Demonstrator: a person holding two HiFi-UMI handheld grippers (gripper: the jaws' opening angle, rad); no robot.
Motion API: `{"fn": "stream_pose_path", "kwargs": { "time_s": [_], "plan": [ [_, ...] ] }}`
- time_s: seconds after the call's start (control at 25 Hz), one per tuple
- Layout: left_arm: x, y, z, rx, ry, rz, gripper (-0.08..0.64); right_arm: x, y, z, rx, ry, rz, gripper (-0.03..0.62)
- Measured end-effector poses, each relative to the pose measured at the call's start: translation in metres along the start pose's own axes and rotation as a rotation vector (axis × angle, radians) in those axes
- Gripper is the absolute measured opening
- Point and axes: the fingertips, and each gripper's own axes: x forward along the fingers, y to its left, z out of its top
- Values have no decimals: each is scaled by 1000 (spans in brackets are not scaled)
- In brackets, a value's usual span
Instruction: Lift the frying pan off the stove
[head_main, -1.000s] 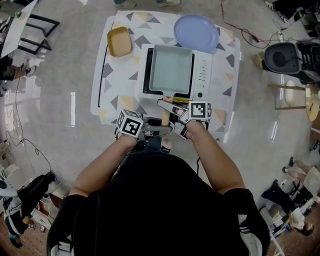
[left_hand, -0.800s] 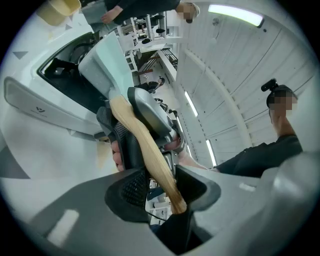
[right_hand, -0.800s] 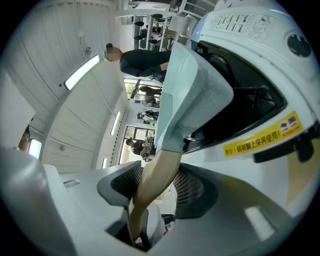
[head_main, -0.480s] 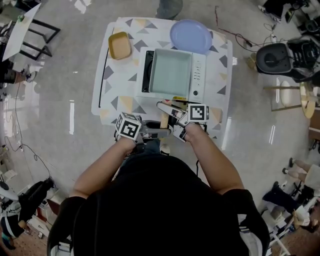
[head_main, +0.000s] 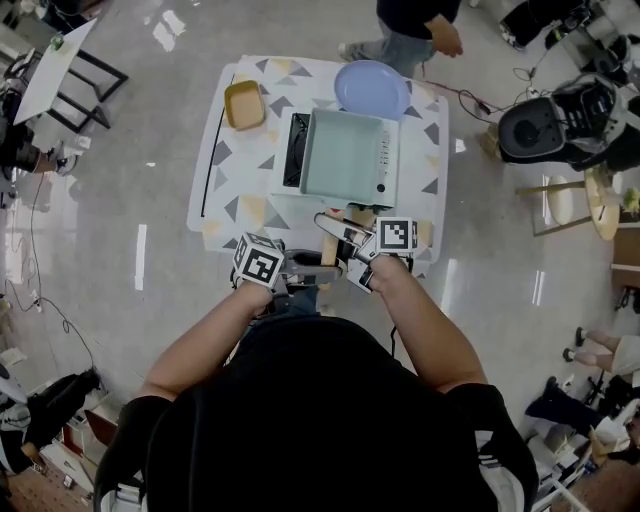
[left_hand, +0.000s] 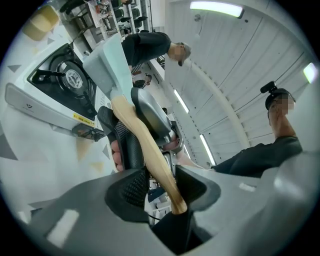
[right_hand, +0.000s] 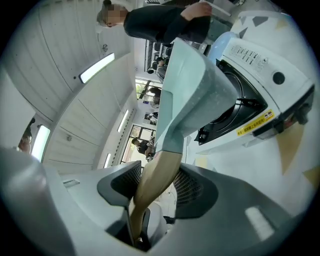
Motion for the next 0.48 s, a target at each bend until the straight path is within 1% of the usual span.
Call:
{"fn": "stream_pose_path", "kwargs": {
  "time_s": [0.28, 0.4, 0.48],
  "plan": [
    [8, -30, -16, 49, 2, 0, 167, -17, 28, -17, -42, -6, 10, 235],
    [12, -44, -23, 72, 4, -2, 169, -24, 45, -24, -58, -15, 41, 235],
    [15, -52, -27, 88, 5, -3, 169, -31, 50, -29, -65, -18, 24, 235]
  ]
}}
